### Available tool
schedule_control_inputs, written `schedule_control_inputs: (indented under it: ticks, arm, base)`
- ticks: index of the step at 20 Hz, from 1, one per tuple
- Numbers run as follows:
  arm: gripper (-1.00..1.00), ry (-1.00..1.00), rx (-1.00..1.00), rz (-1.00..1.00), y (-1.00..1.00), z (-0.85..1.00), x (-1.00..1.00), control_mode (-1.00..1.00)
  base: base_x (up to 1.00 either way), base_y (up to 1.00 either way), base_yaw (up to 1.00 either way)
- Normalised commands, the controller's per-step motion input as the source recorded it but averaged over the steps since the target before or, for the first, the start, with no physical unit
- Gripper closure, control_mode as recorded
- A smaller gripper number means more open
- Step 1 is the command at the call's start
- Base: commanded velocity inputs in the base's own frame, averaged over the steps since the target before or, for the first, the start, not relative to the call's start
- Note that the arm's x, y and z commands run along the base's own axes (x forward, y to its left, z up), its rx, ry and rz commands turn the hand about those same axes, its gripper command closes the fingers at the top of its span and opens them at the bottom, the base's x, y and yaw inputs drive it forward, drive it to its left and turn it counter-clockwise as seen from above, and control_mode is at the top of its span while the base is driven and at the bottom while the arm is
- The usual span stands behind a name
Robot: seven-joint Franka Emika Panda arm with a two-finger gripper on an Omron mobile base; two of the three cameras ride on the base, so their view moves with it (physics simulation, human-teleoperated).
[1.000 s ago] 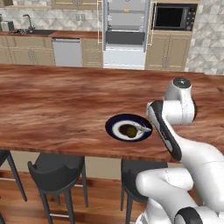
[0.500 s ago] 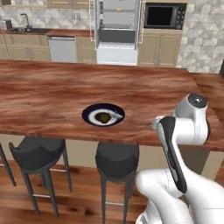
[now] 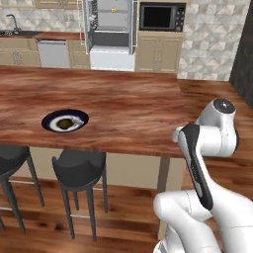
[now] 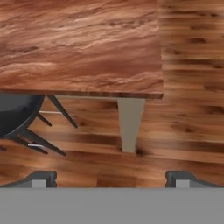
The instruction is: Take the cheese, fish, and avocado from the fridge and place them on the plate on the dining counter to create an appetizer plate.
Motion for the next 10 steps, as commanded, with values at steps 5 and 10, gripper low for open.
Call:
schedule_control_inputs:
  ticks: [5,10]
  arm:
    - [-1.00,0.00,0.00,0.00,0.00,0.00,0.00,1.00]
    - [-1.00,0.00,0.00,0.00,0.00,0.00,0.00,1.00]
  base:
    - [-0.10,-1.00,-0.06]
    - [0.29,-1.00,-0.02]
